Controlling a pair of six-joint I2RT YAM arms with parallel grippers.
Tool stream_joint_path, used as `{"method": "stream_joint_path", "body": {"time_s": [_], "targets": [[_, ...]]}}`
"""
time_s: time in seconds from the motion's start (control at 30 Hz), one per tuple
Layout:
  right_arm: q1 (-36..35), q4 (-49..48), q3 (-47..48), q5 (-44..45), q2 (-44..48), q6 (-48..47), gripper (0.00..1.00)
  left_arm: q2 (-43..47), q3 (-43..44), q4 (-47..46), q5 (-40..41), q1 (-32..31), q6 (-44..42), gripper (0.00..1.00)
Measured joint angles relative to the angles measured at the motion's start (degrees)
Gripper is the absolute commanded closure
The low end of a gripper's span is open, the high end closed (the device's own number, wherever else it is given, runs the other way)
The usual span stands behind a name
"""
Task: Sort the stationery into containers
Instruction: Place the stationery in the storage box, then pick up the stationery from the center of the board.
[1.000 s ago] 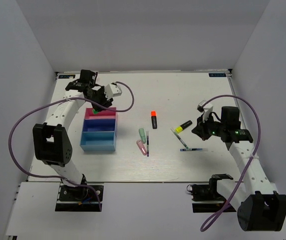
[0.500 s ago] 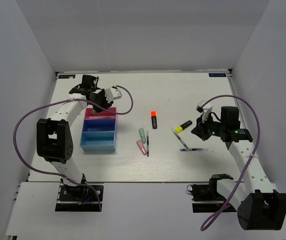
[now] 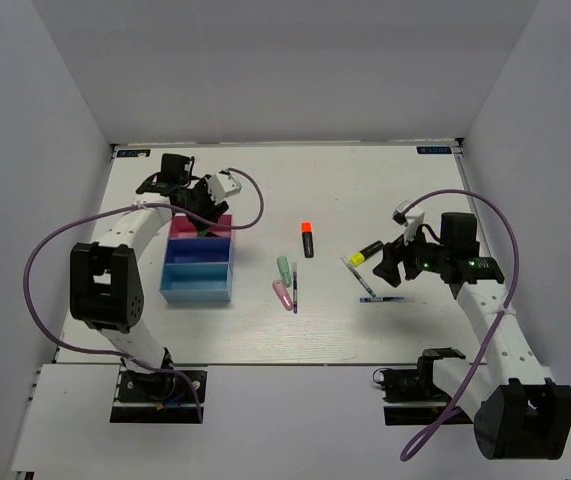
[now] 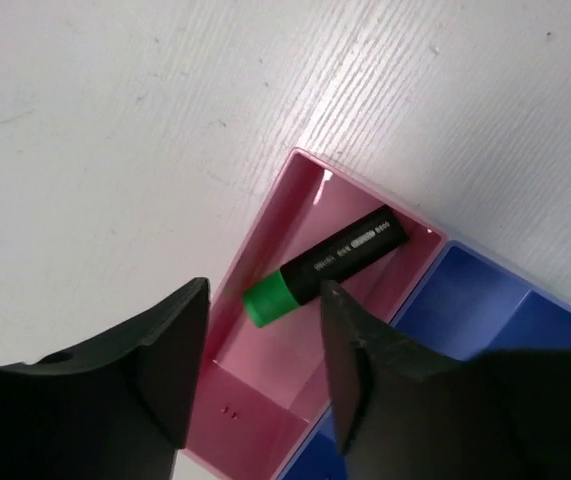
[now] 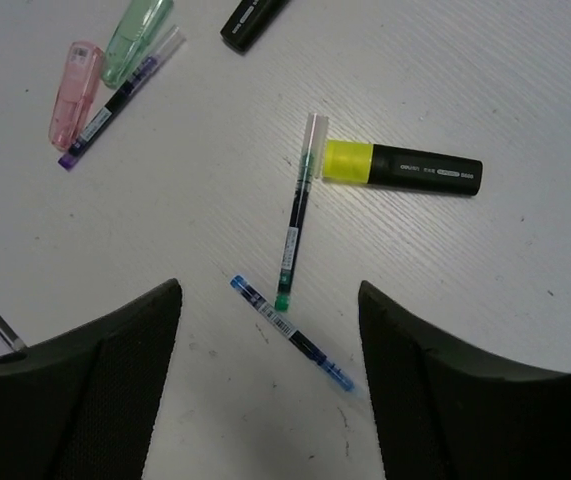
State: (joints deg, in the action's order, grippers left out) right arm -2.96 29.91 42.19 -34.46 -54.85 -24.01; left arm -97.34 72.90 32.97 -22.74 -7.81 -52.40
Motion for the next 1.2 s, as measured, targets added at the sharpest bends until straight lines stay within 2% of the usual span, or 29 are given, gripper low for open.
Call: {"method": "stream_joint_path", "body": {"time_s": [0.03, 0.07, 0.13, 0.2, 0.23, 0.3, 0.33, 0.4, 0.43, 0.5, 0.57, 0.7, 0.8, 0.97, 1.2], "targets": [[-0.02, -0.22, 0.0, 0.11, 0.0, 0.35, 0.58, 0.83, -0.07, -0.11, -0.46, 0.04, 1.4, 0.53], [-0.07, -0.57, 0.0, 0.31, 0.0, 1.44, 0.75, 1.84, -0.09, -0.28, -0.81, 0.07, 2.82, 0.64], [-0.35, -1.73, 0.13, 0.42, -0.7, 3.78, 0.96, 4.17, -0.11, -0.59, -0.72, -0.52, 7.17, 0.95], [-1.33, -1.75, 1.73, 0.39, -4.2, 5.99, 0.96, 7.26, -0.13, -0.63, 0.94, -2.08, 13.11, 0.97], [-2.23, -0.98, 3.85, 0.61, -7.52, 6.75, 0.91, 9.09, -0.13, -0.15, 1.92, -3.5, 16.15, 0.9], [-4.37, 0.98, 11.28, 1.42, -16.22, 8.31, 0.75, 13.81, -0.35, 1.11, 4.63, -8.39, 22.8, 0.65], [-5.62, 1.77, 15.89, 1.95, -20.96, 9.25, 0.64, 16.44, -1.2, 1.46, 6.05, -11.37, 25.9, 0.36], [-8.85, 1.64, 24.92, 4.57, -29.75, 11.21, 0.51, 23.06, -5.25, 2.23, 7.96, -17.62, 30.51, 0.2], [-10.8, 1.64, 28.5, 6.19, -33.18, 12.28, 0.46, 26.36, -8.35, 2.1, 8.33, -20.61, 32.46, 0.06], [-15.04, 1.73, 34.03, 10.21, -39.17, 14.1, 0.39, 35.04, -16.79, 2.14, 9.68, -25.75, 36.68, 0.03], [-19.1, 3.08, 39.41, 13.64, -44.68, 15.76, 0.37, 42.82, -24.92, 2.21, 11.06, -28.79, 40.19, 0.02], [-25.99, 7.93, 54.73, 21.88, -58.16, 20.44, 0.31, 57.29, -37.29, 2.64, 15.15, -31.01, 46.56, 0.02], [-29.62, 9.16, 63.49, 25.18, -66.82, 23.41, 0.3, 65.22, -41.86, 2.29, 17.31, -31.43, 48.94, 0.02], [-33.22, 11.45, 65.16, 32.2, -72.72, 26.38, 0.31, 69.26, -43.23, 1.25, 17.94, -31.58, 50.56, 0.02], [-34.36, 11.32, 59.91, 38.62, -72.22, 28.17, 0.34, 67.78, -43.95, 0.46, 16.22, -31.26, 50.86, 0.02]]}}
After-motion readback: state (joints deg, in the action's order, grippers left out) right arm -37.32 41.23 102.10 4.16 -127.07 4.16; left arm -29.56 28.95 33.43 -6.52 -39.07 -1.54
